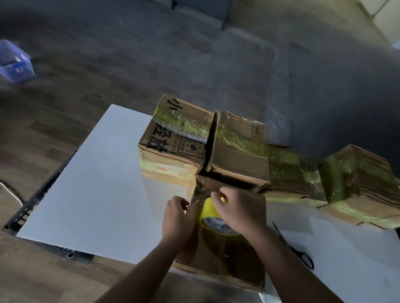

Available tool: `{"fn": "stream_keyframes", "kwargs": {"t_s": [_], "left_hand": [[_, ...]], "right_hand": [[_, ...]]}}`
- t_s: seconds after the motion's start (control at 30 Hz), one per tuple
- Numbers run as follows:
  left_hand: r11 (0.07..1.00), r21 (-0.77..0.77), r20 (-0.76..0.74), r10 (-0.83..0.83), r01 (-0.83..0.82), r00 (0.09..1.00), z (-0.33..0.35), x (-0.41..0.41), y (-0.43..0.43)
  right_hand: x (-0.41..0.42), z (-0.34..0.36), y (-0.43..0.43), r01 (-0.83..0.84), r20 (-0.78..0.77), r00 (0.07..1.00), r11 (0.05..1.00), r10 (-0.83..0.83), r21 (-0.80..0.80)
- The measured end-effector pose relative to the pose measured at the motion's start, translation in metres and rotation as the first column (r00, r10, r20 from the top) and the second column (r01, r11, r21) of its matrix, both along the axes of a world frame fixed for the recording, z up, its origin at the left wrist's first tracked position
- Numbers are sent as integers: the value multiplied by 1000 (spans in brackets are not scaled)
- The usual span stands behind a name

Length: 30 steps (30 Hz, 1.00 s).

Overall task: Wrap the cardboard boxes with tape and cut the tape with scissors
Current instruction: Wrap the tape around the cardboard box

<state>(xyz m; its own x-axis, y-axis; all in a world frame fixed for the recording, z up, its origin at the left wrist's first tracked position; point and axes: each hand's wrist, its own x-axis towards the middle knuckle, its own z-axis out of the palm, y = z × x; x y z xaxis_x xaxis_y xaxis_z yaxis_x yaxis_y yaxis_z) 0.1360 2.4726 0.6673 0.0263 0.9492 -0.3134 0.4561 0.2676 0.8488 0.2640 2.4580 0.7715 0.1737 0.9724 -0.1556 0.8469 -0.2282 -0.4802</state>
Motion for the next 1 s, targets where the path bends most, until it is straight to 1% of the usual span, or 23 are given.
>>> {"fn": "stream_keyframes", "kwargs": {"t_s": [0.07, 0.13, 0.23, 0.27, 0.33, 0.37, 0.43, 0.47, 0.57, 0.63, 0.67, 0.7, 0.73, 0.77, 0.8, 0.83, 0.9, 0.93, 1.0], "left_hand": [[1000, 1, -12, 24, -24, 1000, -1, 0, -2], [999, -27, -28, 36, -37, 999, -2, -1, -2], [1000, -19, -72, 21, -22, 997, -4, 0, -4], [1000, -15, -89, 21, -23, 996, -4, 1, -4], [1000, -10, -129, 21, -23, 991, -6, 2, -2], [1000, -3, -149, 20, -21, 989, -6, 2, -2], [1000, 11, -173, 19, -18, 985, -9, 2, 0], [1000, 15, -182, 18, -15, 983, -10, 3, 0], [999, 40, -234, -6, 16, 972, -8, 5, -3], [991, 121, -316, -14, 54, 949, -2, 6, -4], [970, 219, -373, -15, 104, 928, 3, 7, -4], [921, 340, -429, -27, 189, 903, 8, 8, -7], [842, 453, -467, -56, 293, 882, 14, 10, -12], [758, 520, -494, -110, 394, 863, 17, 14, -19], [701, 521, -524, -189, 488, 830, 18, 18, -28], [685, 451, -559, -282, 572, 779, 18, 22, -39], [694, 280, -623, -395, 663, 676, 10, 24, -56], [693, 226, -658, -410, 685, 632, 5, 23, -60], [678, 172, -721, -408, 714, 561, 2, 22, -60]], "right_hand": [[12, -3, -4, -27, -45, 999, 999, 28, 35], [26, -11, -11, 22, -67, 998, 1000, -21, 17], [35, -25, -24, 111, -236, 967, 993, -99, 36], [34, -27, -23, 108, -246, 964, 994, -103, 8], [34, -28, -18, 80, -212, 973, 996, -88, -46], [39, -26, -17, 73, -168, 983, 996, -79, -43], [57, -17, -21, 11, -51, 999, 998, -8, 59], [68, -14, -25, -24, -9, 1000, 997, 25, 79], [83, -9, -39, -78, 60, 995, 995, 74, 66], [79, -8, -37, -59, 108, 993, 997, 54, 42], [76, -8, -35, -52, 120, 992, 998, 48, 29], [74, -8, -34, -59, 130, 990, 998, 57, 14], [74, -8, -32, -74, 141, 987, 997, 73, 4], [75, -10, -32, -78, 142, 987, 997, 78, -3], [76, -11, -33, -67, 136, 988, 998, 68, -9], [77, -13, -35, -48, 127, 991, 999, 50, -13], [78, -17, -38, -24, 122, 992, 1000, 23, 7], [79, -19, -39, -24, 112, 994, 999, 19, 45], [84, -25, -40, -38, 41, 999, 993, 33, 113]]}}
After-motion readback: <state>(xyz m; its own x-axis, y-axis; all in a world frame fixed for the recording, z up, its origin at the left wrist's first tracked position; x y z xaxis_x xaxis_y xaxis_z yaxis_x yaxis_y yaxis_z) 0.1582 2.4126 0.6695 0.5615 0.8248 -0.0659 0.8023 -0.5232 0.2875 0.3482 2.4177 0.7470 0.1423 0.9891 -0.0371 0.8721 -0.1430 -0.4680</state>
